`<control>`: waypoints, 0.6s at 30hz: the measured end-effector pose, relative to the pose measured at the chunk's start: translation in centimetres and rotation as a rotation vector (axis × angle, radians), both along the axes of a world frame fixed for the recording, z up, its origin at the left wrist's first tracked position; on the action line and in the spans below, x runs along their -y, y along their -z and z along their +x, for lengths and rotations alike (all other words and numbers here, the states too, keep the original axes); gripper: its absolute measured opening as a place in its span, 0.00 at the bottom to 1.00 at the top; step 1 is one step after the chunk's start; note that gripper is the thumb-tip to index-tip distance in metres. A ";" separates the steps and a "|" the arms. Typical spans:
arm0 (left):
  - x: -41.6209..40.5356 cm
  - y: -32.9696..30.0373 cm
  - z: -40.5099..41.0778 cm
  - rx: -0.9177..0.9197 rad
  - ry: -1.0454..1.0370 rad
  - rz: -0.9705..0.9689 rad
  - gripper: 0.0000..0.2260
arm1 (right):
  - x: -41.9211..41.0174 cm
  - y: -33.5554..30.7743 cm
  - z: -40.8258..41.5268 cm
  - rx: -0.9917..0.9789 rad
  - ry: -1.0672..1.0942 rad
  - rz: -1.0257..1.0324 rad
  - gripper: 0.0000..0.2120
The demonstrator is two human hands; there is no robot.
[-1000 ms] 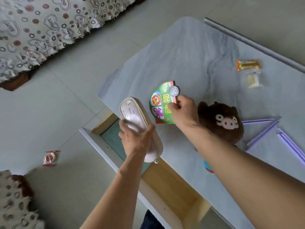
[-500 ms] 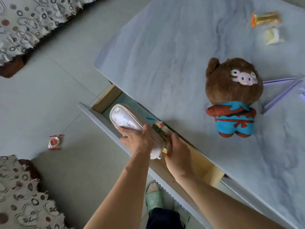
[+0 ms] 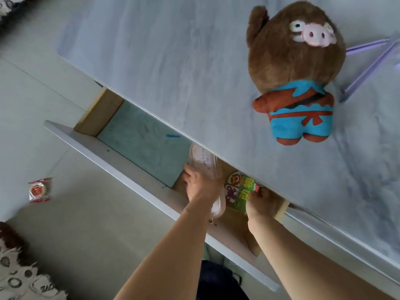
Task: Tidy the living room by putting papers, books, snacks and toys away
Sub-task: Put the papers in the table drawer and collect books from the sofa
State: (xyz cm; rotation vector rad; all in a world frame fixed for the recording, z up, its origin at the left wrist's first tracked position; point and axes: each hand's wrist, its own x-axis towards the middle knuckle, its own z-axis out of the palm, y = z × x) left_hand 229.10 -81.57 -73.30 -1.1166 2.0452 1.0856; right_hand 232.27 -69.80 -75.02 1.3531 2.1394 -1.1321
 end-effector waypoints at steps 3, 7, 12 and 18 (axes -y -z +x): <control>-0.4 1.4 -0.6 -0.015 0.204 -0.035 0.54 | -0.4 1.9 0.3 0.008 0.159 -0.070 0.15; 0.1 2.8 -1.8 0.002 0.384 -0.122 0.53 | -0.3 2.8 0.4 0.056 0.252 -0.126 0.14; 0.1 3.3 -1.7 0.077 0.534 -0.184 0.50 | 0.5 2.6 0.4 0.143 0.361 -0.178 0.15; 0.8 1.3 -1.5 0.100 0.456 -0.084 0.43 | 0.8 -0.1 -0.5 0.270 0.043 -0.138 0.15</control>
